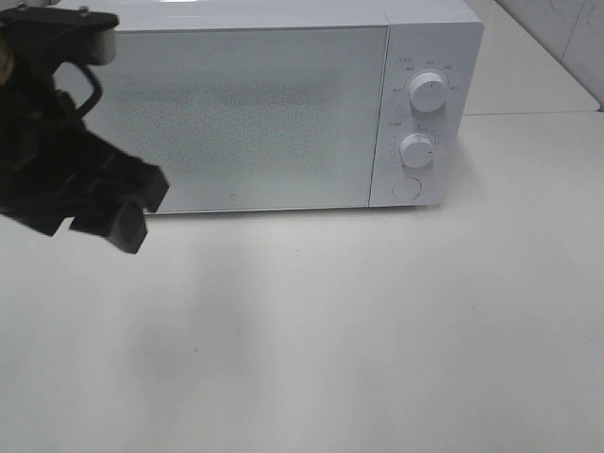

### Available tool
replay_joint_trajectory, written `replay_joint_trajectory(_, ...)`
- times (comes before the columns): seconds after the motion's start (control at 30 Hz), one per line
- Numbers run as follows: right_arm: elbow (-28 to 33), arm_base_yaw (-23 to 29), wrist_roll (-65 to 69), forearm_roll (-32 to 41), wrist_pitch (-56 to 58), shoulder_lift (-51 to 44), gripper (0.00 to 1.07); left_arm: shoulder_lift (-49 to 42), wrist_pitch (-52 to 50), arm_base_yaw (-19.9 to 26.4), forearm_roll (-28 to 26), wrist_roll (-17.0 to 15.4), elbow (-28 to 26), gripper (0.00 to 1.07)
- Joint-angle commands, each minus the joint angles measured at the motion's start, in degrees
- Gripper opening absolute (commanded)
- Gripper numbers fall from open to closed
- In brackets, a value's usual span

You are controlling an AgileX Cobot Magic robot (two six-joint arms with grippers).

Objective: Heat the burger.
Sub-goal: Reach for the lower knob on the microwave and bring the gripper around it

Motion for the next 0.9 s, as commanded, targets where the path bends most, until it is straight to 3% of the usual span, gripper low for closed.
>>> replay_joint_trajectory(0.03, 0.1, -0.3, 0.3, -0.1, -0.4, -1.5, 0.76, -5.8, 0.6, 2.0, 1.3, -2.2, 6.1, 0.65)
replay_joint_trajectory(0.1, 0.1, -0.3, 0.3, -0.1, -0.4, -1.5, 0.76, -7.0, 0.9, 3.1, 1.2, -2.1, 6.9, 0.65)
replay_joint_trajectory(0.13, 0.1, -0.3, 0.3, -0.1, -0.4, -1.5, 0.76, -9.5, 1.3, 6.8, 1.0, -1.3, 8.4, 0.65)
replay_joint_trajectory(0.2, 0.1, -0.3, 0.3, -0.1, -0.4, -1.5, 0.76, -10.4, 1.5, 8.6, 0.9, -0.5, 8.9, 0.65)
replay_joint_trajectory(0.27, 0.1, -0.3, 0.3, -0.1, -0.4, -1.5, 0.76, -13.6, 2.6, 16.6, -0.5, 3.6, 9.6, 0.65)
replay_joint_trajectory(0.3, 0.1, -0.3, 0.3, -0.1, -0.4, -1.5, 0.76, -13.6, 2.6, 16.6, -0.5, 3.6, 9.6, 0.65)
replay_joint_trajectory(0.37, 0.1, -0.3, 0.3, -0.1, -0.4, -1.5, 0.76, -17.0, 3.0, 24.5, -4.5, 9.4, 10.2, 0.65)
replay_joint_trajectory(0.4, 0.1, -0.3, 0.3, -0.1, -0.4, -1.5, 0.76, -17.0, 3.0, 24.5, -4.5, 9.4, 10.2, 0.65)
replay_joint_trajectory(0.47, 0.1, -0.3, 0.3, -0.1, -0.4, -1.5, 0.76, -21.5, 3.0, 33.4, -10.3, 17.0, 12.6, 0.69)
replay_joint_trajectory(0.5, 0.1, -0.3, 0.3, -0.1, -0.4, -1.5, 0.76, -21.5, 3.0, 33.4, -10.3, 17.0, 12.6, 0.69)
replay_joint_trajectory(0.57, 0.1, -0.3, 0.3, -0.1, -0.4, -1.5, 0.76, -25.5, 2.9, 37.7, -13.5, 21.5, 15.6, 0.79)
replay_joint_trajectory(0.7, 0.1, -0.3, 0.3, -0.1, -0.4, -1.5, 0.76, -30.5, 2.3, 39.6, -14.2, 23.8, 19.4, 0.85)
replay_joint_trajectory(0.9, 0.1, -0.3, 0.3, -0.1, -0.4, -1.5, 0.76, -42.1, 1.3, 39.6, -13.7, 24.2, 27.0, 0.85)
